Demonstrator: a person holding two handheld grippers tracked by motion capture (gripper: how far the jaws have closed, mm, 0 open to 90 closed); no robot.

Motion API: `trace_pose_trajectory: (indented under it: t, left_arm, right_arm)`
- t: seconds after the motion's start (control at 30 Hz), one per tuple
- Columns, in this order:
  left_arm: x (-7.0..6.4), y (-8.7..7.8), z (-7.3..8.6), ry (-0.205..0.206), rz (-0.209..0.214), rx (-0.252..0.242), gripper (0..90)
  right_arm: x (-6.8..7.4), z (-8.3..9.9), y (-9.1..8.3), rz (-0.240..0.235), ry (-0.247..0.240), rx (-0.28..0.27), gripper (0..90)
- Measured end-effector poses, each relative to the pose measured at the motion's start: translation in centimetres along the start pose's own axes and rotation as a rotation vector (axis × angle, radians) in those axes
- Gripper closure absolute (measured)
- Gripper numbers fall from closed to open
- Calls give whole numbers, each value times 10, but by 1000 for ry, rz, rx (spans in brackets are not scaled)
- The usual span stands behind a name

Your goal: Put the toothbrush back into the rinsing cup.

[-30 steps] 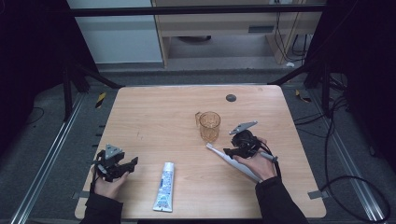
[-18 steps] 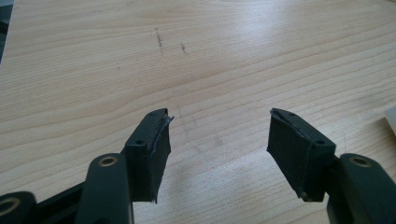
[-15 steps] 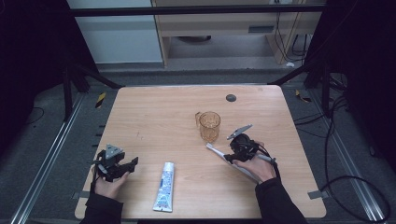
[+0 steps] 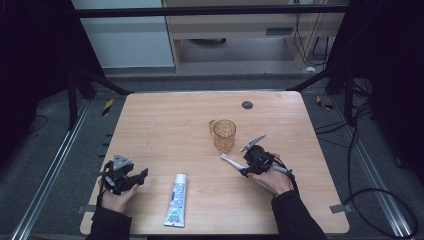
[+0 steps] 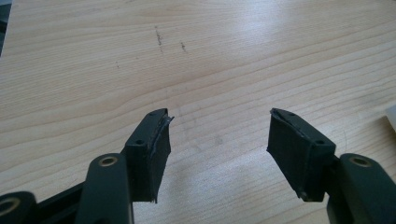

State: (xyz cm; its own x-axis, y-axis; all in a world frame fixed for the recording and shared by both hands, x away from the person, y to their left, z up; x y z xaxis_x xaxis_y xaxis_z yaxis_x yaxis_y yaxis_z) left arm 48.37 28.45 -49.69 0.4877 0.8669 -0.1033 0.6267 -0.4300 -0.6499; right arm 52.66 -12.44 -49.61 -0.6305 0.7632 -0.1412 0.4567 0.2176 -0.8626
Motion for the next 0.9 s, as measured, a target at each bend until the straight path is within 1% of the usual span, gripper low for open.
trace_pose_trajectory:
  t: [0.07,0.27,0.33,0.5,0.53,0.57,0.63,0.7,0.9]
  left_arm:
    - [0,0,0,1,0,0,379]
    - [0,0,0,-1,-1,1,380]
    - [0,1,0,-1,0,1,380]
    - [0,1,0,-1,-1,2,380]
    - [0,0,0,-1,-2,1,380]
    - [0,1,0,-2,-1,2,380]
    - [0,1,0,0,-1,3,380]
    - [0,1,0,0,-1,2,380]
    - [0,1,0,-1,0,5,381]
  right_arm:
    - [0,1,3,2,8,9,538]
    - [1,3,8,-6,11,28,560]
    - [0,3,10,-5,2,32,568]
    - [1,3,11,-2,4,47,586]
    - [2,4,11,-1,13,54,589]
    - [1,4,13,1,-1,55,593]
    - [2,4,14,10,-9,66,600]
    - [3,4,14,6,-6,67,611]
    - [2,3,14,20,-9,76,653]
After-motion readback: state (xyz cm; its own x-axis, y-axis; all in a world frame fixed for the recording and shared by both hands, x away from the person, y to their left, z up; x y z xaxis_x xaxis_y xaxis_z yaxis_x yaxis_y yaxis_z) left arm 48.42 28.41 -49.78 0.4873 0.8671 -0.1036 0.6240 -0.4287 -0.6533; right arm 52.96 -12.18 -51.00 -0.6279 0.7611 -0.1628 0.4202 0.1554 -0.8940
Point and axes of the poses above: each handheld gripper's, and its own axes: y roughly forward along the jaws, z roughly out of its underside, x roughly to its left, the point moved 4 cm from there along y, roughly forward along the jaws, and after that the axes turned 11 degrees about z, right-handed, at the moved point
